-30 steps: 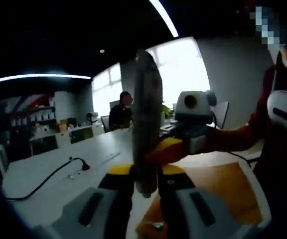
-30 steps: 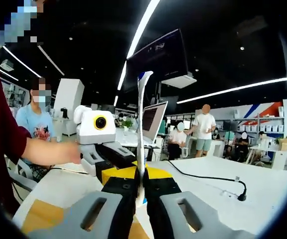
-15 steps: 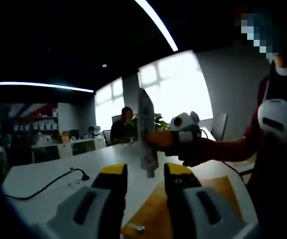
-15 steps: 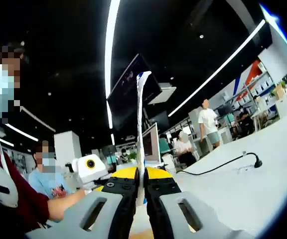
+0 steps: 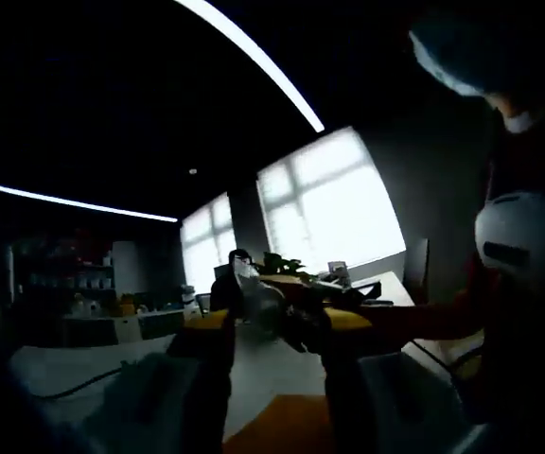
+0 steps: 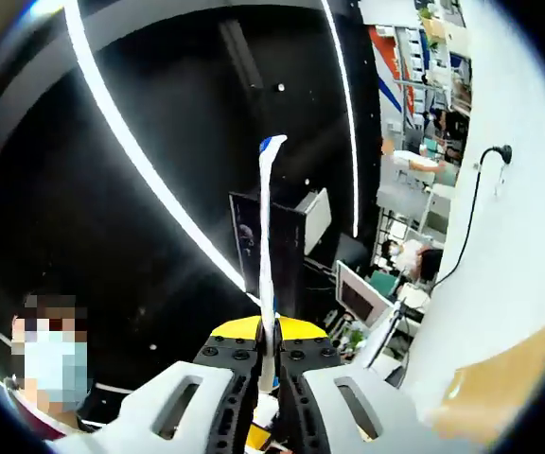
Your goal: Pick up the toothpaste unscrew the cap squeeze it onto the small board screw the cap back on and return it to the table
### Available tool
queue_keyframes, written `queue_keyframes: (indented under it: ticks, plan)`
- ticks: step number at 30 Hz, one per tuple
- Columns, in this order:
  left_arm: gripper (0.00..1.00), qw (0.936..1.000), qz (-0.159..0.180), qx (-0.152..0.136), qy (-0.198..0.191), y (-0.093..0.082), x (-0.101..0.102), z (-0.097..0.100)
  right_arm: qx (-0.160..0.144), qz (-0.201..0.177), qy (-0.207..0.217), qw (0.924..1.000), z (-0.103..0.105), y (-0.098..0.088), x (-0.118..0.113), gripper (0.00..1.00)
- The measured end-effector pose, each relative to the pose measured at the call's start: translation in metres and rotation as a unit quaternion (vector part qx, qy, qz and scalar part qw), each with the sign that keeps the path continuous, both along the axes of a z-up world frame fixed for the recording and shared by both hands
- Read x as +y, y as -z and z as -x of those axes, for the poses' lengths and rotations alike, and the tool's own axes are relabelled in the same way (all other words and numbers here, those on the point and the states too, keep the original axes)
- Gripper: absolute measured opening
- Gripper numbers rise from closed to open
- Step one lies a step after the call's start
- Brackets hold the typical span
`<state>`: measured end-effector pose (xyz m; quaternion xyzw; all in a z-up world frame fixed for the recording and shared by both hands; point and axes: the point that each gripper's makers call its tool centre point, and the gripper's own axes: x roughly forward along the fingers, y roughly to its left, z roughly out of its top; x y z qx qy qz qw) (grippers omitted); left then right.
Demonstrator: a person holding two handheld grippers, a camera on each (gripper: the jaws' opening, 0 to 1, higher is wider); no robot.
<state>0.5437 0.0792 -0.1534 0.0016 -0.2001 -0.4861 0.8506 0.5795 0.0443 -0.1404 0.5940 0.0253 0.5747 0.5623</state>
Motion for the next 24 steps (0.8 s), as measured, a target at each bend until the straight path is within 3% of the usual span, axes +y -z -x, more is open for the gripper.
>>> queue_keyframes:
  ticks: [4,7,12,17,24]
  plan:
    - [0.39,0.9995,0.004,-0.027,-0.018,-0.008,-0.004,0.009,0.032,-0.055,-0.049,0.9968,0.016,-0.006,0.001,0.03]
    - [0.39,0.9991,0.031,-0.028,0.000,-0.015,-0.013,0.021,0.046,-0.094,-0.071,0.9920,0.032,-0.010,0.003,0.03]
    - [0.36,0.9970,0.071,-0.032,0.003,-0.025,-0.021,0.030,0.057,-0.162,-0.070,0.9827,0.038,-0.017,-0.007,0.03]
    - [0.34,0.9951,0.096,-0.021,0.010,-0.025,-0.030,0.030,0.041,-0.172,-0.050,0.9830,0.040,-0.017,-0.013,0.03]
    - [0.31,0.9878,0.153,-0.004,0.028,-0.032,-0.033,0.029,0.014,-0.218,-0.017,0.9758,0.048,-0.020,-0.018,0.03]
